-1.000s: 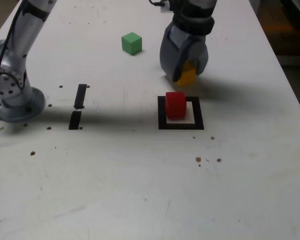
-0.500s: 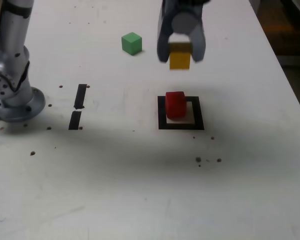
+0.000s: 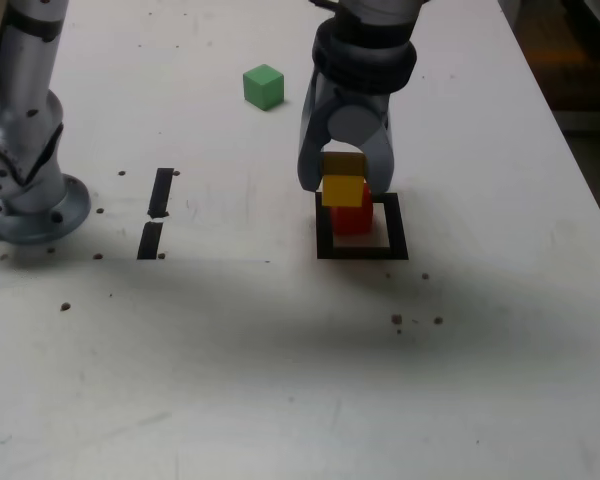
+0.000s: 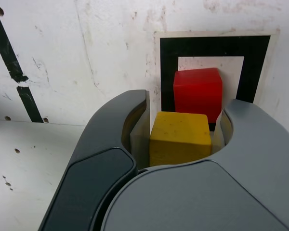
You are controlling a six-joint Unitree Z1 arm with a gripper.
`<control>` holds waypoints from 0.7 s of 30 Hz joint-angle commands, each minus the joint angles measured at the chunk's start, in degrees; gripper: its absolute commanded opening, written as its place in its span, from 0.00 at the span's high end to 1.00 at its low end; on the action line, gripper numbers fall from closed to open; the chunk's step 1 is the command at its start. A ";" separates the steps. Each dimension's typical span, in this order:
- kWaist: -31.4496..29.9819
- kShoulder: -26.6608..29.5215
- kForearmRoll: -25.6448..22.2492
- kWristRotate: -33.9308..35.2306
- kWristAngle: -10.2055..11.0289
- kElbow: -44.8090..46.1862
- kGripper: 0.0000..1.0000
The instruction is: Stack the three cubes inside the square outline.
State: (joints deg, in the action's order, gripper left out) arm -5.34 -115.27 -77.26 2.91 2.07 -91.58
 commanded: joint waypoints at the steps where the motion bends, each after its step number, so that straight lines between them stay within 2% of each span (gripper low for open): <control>1: 0.41 0.87 -0.02 0.82 0.45 0.09 0.78; 6: 0.96 1.17 -0.08 2.67 1.09 0.10 0.78; 21: 1.24 -1.13 1.99 3.99 0.74 0.48 0.77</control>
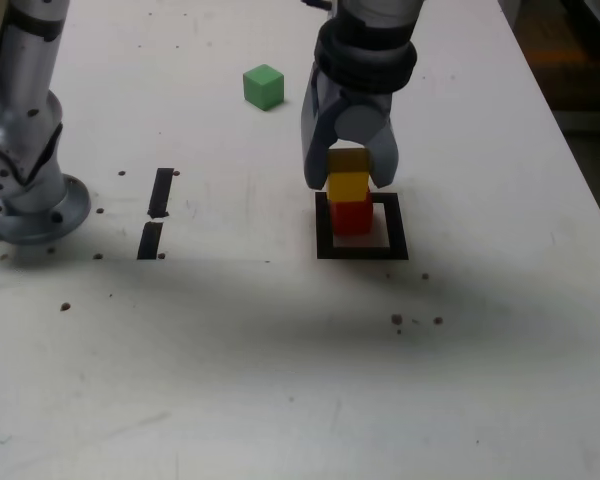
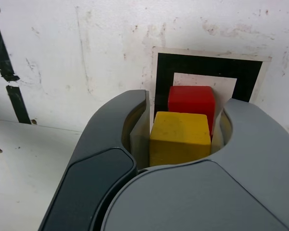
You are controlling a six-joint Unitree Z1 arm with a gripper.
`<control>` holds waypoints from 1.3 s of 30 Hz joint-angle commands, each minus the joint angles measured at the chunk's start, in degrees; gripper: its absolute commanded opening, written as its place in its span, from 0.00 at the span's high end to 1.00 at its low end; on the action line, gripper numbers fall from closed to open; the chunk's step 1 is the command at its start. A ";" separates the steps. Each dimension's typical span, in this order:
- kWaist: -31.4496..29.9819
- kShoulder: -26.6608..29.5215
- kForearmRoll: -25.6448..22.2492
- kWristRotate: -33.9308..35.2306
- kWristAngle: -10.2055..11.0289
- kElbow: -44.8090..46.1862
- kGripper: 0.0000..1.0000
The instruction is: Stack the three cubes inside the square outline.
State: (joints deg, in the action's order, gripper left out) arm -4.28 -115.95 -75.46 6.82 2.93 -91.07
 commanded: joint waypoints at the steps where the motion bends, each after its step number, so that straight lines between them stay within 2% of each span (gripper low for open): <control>1: 0.22 -0.59 0.39 0.15 -0.19 0.04 0.77; 6: 0.40 -0.85 0.99 0.54 -0.10 0.54 0.75; 10: 0.54 -0.83 1.40 0.67 -0.03 1.05 0.66; 13: 0.58 -0.74 1.44 0.71 -0.08 1.22 0.50; 17: 0.58 -0.30 1.34 0.58 -0.30 1.22 0.16; 20: 0.58 0.67 0.96 0.44 -0.35 0.91 0.02; 25: 0.63 4.04 -2.34 0.36 0.46 0.15 0.00; 29: 3.08 9.88 -6.18 -0.58 1.60 2.49 0.00; 34: 13.93 16.99 -6.07 -6.42 1.58 10.16 0.00; 39: 25.98 18.35 -2.91 -12.39 2.93 12.31 0.00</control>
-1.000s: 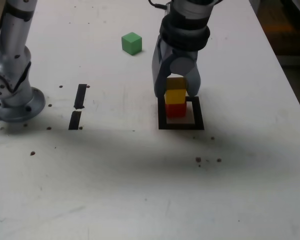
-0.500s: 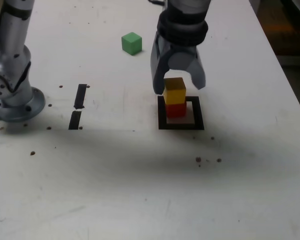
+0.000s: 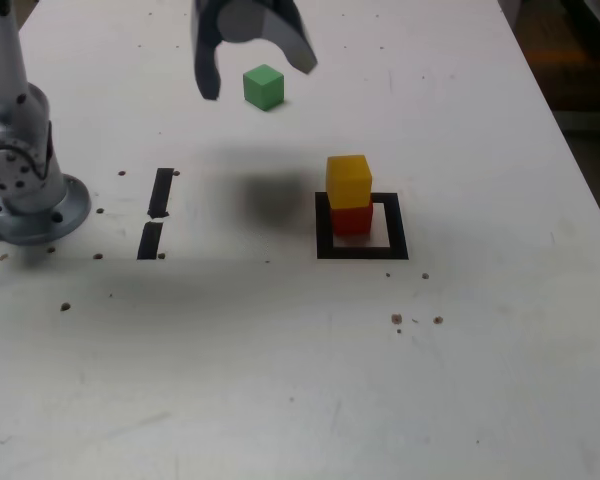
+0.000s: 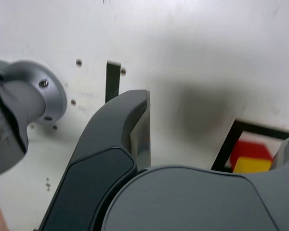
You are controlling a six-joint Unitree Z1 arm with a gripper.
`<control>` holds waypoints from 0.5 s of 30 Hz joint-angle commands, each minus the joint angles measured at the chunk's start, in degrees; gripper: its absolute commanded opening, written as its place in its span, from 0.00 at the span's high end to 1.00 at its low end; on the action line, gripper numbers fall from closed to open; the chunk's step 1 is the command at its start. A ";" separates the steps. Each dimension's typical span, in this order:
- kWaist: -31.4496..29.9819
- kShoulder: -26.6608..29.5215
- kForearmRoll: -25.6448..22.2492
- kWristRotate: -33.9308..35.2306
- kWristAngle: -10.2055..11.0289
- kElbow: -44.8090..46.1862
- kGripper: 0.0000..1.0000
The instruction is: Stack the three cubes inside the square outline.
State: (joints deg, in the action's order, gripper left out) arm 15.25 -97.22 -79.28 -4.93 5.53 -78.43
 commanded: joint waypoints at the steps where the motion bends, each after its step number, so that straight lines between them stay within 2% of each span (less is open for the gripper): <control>1: 8.29 -0.67 1.77 -1.28 0.61 -0.59 0.00; 7: 16.38 -4.59 5.41 -1.69 0.07 -2.01 0.01; 15: 20.87 -10.40 7.39 2.76 0.74 -1.48 0.04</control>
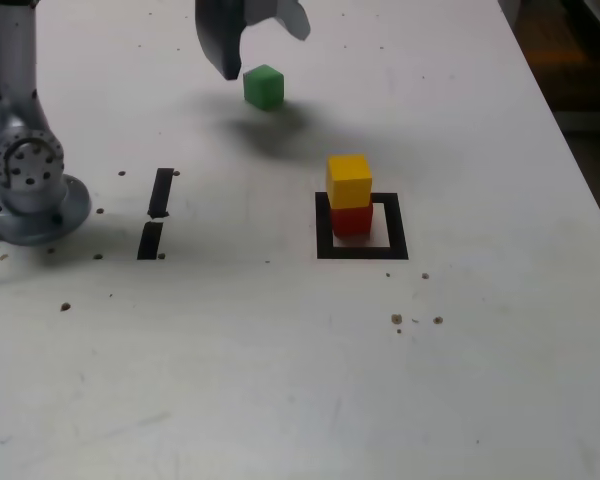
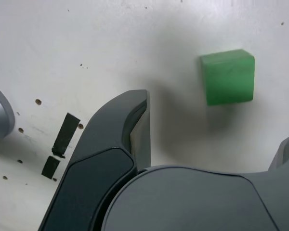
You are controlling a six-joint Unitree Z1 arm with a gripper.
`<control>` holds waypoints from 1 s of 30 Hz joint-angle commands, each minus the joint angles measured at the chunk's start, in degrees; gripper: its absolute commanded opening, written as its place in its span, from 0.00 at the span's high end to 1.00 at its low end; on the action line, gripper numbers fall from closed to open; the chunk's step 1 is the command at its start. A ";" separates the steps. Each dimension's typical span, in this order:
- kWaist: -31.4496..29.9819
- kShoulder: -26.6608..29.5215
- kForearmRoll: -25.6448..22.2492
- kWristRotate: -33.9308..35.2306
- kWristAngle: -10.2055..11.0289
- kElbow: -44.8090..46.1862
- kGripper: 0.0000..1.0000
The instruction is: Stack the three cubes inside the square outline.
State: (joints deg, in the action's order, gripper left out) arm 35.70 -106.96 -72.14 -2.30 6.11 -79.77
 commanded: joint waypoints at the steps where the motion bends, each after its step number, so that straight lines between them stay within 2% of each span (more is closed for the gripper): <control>1: 0.64 -1.50 0.70 0.39 0.24 -0.31 0.04; 9: 1.58 -6.90 3.06 1.31 0.39 -1.59 0.06; 14: 2.65 -9.03 3.84 1.33 0.39 -1.78 0.11; 17: 2.92 -9.91 4.28 1.34 0.27 -2.02 0.19; 24: 2.97 -10.54 6.27 1.55 -0.10 -1.71 0.47; 30: 2.97 -11.27 7.99 1.59 -0.75 -1.49 0.54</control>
State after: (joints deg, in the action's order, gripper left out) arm 38.54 -118.08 -64.18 -0.74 5.49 -81.31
